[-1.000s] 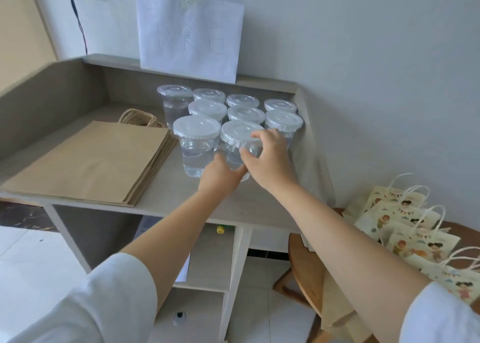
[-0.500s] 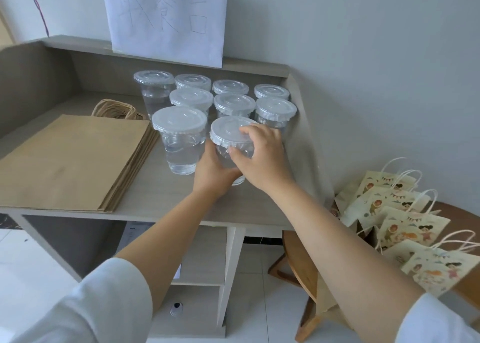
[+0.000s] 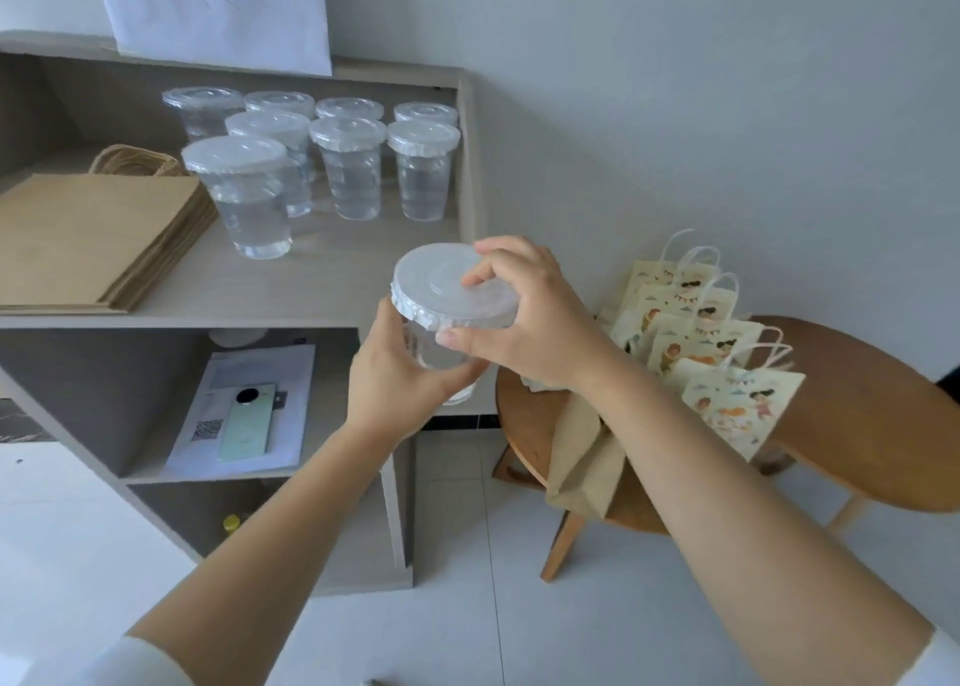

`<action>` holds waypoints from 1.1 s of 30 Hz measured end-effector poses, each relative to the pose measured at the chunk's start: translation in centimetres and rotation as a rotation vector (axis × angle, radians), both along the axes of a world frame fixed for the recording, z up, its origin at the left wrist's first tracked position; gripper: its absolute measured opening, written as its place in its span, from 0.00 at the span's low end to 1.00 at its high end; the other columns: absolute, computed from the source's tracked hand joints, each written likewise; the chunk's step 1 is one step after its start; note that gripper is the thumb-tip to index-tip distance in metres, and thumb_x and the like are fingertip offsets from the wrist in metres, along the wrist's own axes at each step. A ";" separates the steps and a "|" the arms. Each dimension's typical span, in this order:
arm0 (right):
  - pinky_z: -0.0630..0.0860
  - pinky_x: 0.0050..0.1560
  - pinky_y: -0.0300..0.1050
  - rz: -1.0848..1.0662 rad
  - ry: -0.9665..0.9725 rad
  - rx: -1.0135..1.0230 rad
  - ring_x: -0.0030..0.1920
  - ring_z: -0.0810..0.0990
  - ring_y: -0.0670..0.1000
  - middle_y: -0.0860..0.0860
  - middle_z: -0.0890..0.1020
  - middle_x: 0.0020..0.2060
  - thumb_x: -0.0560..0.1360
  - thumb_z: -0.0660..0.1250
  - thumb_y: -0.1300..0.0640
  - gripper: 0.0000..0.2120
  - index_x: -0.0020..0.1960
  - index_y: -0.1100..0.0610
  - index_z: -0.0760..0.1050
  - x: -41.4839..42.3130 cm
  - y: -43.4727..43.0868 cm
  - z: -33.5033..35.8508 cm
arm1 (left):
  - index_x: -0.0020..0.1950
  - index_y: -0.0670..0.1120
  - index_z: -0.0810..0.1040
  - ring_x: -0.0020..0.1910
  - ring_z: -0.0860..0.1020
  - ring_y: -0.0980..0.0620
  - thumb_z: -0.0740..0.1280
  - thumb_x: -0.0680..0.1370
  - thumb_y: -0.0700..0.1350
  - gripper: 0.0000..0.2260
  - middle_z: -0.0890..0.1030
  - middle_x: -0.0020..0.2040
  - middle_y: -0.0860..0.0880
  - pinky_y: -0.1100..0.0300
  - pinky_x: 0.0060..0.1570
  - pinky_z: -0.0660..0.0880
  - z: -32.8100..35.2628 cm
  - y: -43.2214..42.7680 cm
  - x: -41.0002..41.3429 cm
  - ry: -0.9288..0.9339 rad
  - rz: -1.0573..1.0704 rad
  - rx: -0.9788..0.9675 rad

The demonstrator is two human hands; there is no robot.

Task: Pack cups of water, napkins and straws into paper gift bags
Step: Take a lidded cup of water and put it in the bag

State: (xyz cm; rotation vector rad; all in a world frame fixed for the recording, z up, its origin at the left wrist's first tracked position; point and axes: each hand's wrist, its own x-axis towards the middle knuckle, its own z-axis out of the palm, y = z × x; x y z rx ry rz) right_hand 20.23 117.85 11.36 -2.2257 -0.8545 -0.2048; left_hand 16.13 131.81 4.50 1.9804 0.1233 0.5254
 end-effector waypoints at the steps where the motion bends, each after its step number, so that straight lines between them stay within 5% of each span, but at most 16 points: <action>1: 0.58 0.56 0.31 -0.008 0.044 -0.055 0.65 0.60 0.44 0.47 0.67 0.65 0.65 0.77 0.49 0.22 0.53 0.55 0.73 -0.7 -1.7 0.0 | 0.60 0.61 0.63 0.45 0.75 0.64 0.79 0.63 0.54 0.32 0.76 0.50 0.64 0.70 0.43 0.71 -0.7 -1.3 -0.6 0.010 -0.042 0.024; 4: 0.58 0.59 0.38 -0.046 0.196 -0.205 0.69 0.58 0.45 0.46 0.62 0.69 0.63 0.78 0.47 0.29 0.57 0.52 0.68 -2.6 -6.4 -0.7 | 0.62 0.57 0.65 0.49 0.76 0.58 0.79 0.63 0.53 0.33 0.75 0.50 0.63 0.62 0.48 0.74 -2.9 -5.1 -2.0 0.079 -0.164 0.074; 8: 0.59 0.64 0.40 -0.065 0.401 -0.294 0.71 0.55 0.44 0.43 0.55 0.73 0.63 0.77 0.48 0.50 0.74 0.43 0.50 -4.0 -11.7 -2.8 | 0.66 0.54 0.65 0.53 0.76 0.59 0.80 0.63 0.50 0.36 0.74 0.52 0.65 0.63 0.51 0.73 -4.5 -10.0 -2.4 0.162 -0.342 0.099; 14: 0.64 0.63 0.44 -0.144 0.497 -0.369 0.69 0.56 0.45 0.42 0.57 0.68 0.64 0.75 0.52 0.46 0.73 0.39 0.52 -1.9 -16.7 -4.7 | 0.67 0.56 0.64 0.54 0.76 0.61 0.80 0.63 0.49 0.37 0.76 0.55 0.62 0.68 0.52 0.73 -6.3 -14.8 0.4 0.253 -0.579 0.106; 18: 0.62 0.62 0.44 -0.286 0.475 -0.298 0.68 0.58 0.47 0.45 0.60 0.66 0.61 0.74 0.49 0.45 0.73 0.42 0.55 1.3 -19.3 -7.3 | 0.55 0.63 0.70 0.53 0.76 0.60 0.78 0.67 0.47 0.24 0.78 0.53 0.59 0.67 0.52 0.73 -6.7 -16.2 5.1 0.405 -0.798 0.053; 21: 0.61 0.62 0.44 -0.379 0.505 -0.222 0.69 0.58 0.48 0.44 0.60 0.65 0.59 0.73 0.48 0.46 0.73 0.42 0.56 3.6 -20.8 -9.5 | 0.52 0.53 0.78 0.48 0.73 0.52 0.68 0.74 0.45 0.08 0.77 0.51 0.49 0.63 0.47 0.69 -8.8 -16.8 9.6 0.479 -0.683 0.161; 25: 0.61 0.66 0.46 -0.441 0.497 -0.239 0.69 0.56 0.48 0.44 0.60 0.66 0.63 0.75 0.53 0.45 0.73 0.42 0.56 6.6 -21.7 -11.1 | 0.64 0.46 0.77 0.59 0.75 0.49 0.58 0.78 0.38 0.16 0.79 0.61 0.48 0.60 0.55 0.72 -11.8 -18.3 13.6 0.610 -0.468 0.283; 31: 0.62 0.66 0.48 -0.516 0.507 -0.199 0.68 0.58 0.48 0.45 0.61 0.65 0.63 0.75 0.51 0.44 0.73 0.43 0.57 9.9 -22.7 -12.3 | 0.52 0.46 0.79 0.43 0.79 0.48 0.55 0.81 0.53 0.16 0.77 0.56 0.44 0.57 0.42 0.77 -14.9 -19.6 17.3 0.823 -0.316 0.444; 33: 0.63 0.65 0.49 -0.543 0.495 -0.173 0.68 0.58 0.48 0.45 0.62 0.65 0.61 0.76 0.48 0.45 0.73 0.44 0.58 10.8 -23.3 -12.5 | 0.52 0.46 0.79 0.46 0.77 0.47 0.54 0.81 0.58 0.20 0.72 0.58 0.45 0.55 0.43 0.77 -15.3 -20.0 17.9 0.904 -0.252 0.490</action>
